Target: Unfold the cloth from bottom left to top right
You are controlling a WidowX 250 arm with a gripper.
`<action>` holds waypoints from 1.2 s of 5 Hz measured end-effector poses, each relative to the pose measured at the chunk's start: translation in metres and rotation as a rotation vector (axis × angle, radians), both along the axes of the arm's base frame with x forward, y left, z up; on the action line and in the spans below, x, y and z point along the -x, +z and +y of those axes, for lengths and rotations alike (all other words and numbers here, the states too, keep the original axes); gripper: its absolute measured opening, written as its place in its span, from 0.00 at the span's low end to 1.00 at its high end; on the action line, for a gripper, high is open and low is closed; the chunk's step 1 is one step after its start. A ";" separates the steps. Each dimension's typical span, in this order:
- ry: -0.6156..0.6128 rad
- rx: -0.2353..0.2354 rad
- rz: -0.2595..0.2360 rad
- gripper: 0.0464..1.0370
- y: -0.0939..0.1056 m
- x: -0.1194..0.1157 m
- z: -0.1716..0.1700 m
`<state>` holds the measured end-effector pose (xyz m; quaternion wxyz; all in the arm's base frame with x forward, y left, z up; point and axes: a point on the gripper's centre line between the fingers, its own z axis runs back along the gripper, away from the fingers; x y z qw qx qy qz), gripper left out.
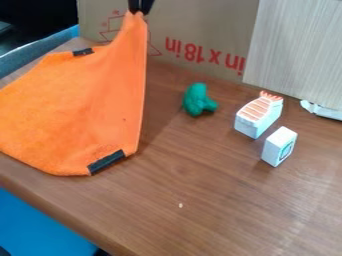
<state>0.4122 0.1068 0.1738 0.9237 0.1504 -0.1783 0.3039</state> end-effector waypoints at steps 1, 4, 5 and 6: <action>-0.020 -0.025 0.013 0.43 -0.016 0.000 -0.005; -0.075 0.014 -0.024 0.96 -0.011 0.019 -0.013; -0.083 0.051 -0.071 0.96 0.013 0.039 0.005; -0.088 0.091 -0.043 0.96 0.039 0.074 0.037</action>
